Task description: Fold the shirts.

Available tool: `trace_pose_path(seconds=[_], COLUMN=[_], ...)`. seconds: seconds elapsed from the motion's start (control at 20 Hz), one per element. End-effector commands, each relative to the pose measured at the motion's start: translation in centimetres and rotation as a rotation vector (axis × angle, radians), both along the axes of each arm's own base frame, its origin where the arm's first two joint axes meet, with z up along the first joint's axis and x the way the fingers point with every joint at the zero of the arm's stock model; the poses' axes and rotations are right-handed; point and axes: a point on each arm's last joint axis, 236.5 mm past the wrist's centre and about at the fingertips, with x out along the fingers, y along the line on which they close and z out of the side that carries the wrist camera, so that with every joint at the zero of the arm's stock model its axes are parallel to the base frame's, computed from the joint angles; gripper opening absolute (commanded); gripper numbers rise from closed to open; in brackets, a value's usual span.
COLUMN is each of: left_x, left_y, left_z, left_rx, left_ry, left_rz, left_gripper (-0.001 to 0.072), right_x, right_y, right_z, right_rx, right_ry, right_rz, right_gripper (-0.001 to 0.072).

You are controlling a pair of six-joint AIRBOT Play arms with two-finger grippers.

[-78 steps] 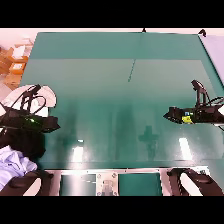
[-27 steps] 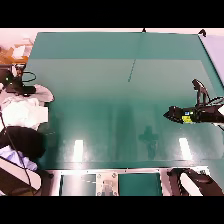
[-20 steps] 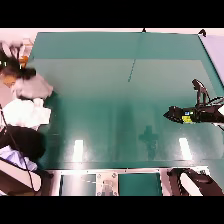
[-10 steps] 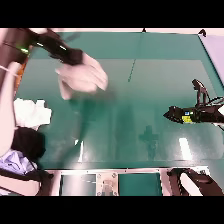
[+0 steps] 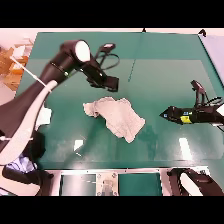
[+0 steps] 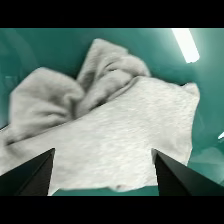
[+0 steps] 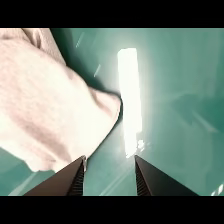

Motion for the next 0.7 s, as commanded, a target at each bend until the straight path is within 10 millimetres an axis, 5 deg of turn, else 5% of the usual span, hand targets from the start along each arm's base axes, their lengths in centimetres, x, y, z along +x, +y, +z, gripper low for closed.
trace_pose_path(seconds=[0.0, 0.15, 0.3, 0.5, 0.65], left_x=[0.2, 0.3, -0.7, -3.8, -3.0], left_y=[7.1, 13.3, 15.9, 14.9, 12.4], left_z=[1.3, -0.8, -5.1, -13.1, -16.5], left_rx=[0.078, 0.124, 0.144, 0.095, -0.049], left_ry=[0.102, 0.223, 0.333, 0.454, 0.424], left_rz=[0.065, 0.166, 0.228, 0.253, 0.348], left_gripper=[0.072, 0.072, 0.072, 0.072, 0.072], right_x=[-1.4, -3.5, -4.5, -4.0, -3.2], right_y=[1.5, 4.1, 7.2, 11.8, 12.9], right_z=[-3.0, -6.8, -9.3, -10.6, -10.4], right_rx=[0.075, 0.212, 0.305, 0.368, 0.386], right_ry=[0.102, 0.218, 0.251, 0.25, 0.243], right_rz=[0.012, 0.004, 0.02, 0.083, 0.101], right_gripper=[0.0383, 0.043, 0.0429, 0.0425, 0.0342])
